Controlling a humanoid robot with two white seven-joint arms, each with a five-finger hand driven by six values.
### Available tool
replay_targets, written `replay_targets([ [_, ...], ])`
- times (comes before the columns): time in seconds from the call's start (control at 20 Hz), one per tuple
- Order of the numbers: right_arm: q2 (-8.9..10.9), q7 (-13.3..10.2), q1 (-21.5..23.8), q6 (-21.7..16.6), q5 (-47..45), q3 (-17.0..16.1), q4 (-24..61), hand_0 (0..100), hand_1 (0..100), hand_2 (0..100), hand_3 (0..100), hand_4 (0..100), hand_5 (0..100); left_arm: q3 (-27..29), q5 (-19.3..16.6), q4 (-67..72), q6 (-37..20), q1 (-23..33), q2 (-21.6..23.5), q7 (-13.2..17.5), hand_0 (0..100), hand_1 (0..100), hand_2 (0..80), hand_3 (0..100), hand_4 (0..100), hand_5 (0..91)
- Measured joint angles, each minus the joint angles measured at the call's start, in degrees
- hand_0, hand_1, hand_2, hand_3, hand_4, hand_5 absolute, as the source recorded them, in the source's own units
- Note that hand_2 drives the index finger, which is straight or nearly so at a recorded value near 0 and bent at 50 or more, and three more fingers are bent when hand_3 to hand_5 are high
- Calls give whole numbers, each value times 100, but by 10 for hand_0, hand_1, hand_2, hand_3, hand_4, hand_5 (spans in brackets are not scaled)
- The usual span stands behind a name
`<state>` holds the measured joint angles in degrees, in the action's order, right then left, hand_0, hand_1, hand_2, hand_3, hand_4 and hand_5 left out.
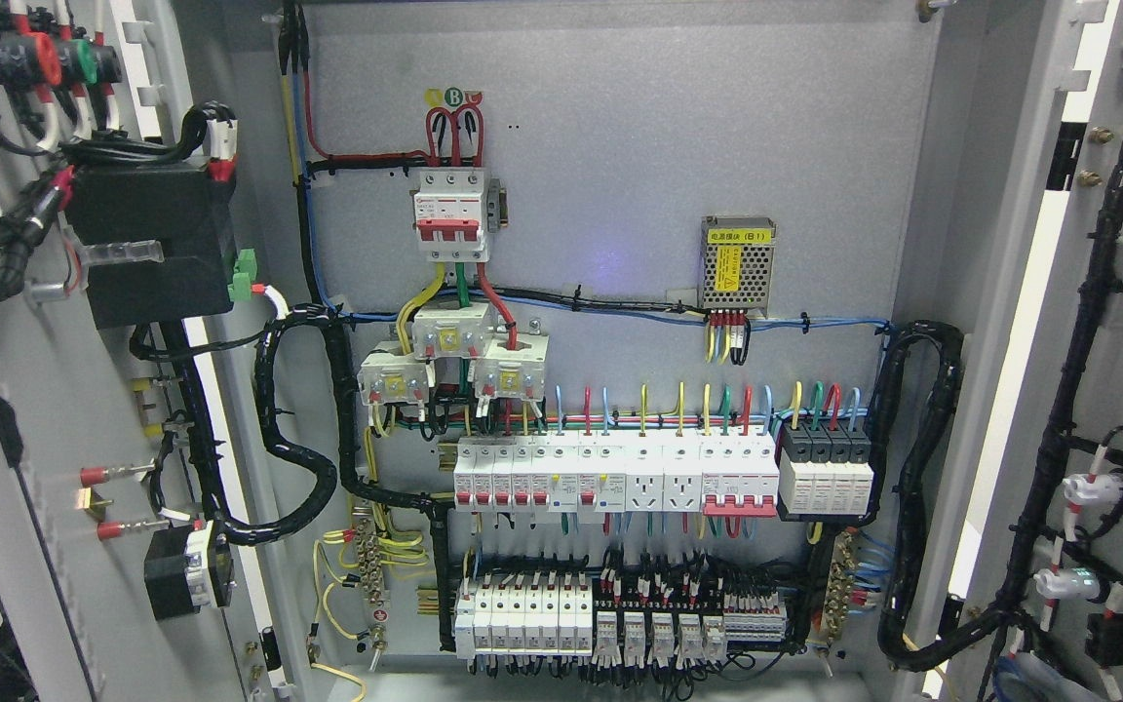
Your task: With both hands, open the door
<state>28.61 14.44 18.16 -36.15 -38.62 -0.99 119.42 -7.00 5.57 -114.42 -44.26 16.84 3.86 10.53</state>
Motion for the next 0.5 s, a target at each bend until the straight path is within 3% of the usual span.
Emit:
replay_targets([
  [0.2, 18, -144, 34, 9, -44, -83, 0, 383, 0, 0, 0, 0, 0, 80, 95, -40, 0, 36, 13, -1, 0, 0, 0, 0, 0, 0],
  [0.5, 33, -181, 96, 10, -71, -179, -8, 383, 0, 0, 0, 0, 0, 209, 222, -79, -1, 62, 38, -2, 0, 0, 0, 0, 0, 0],
])
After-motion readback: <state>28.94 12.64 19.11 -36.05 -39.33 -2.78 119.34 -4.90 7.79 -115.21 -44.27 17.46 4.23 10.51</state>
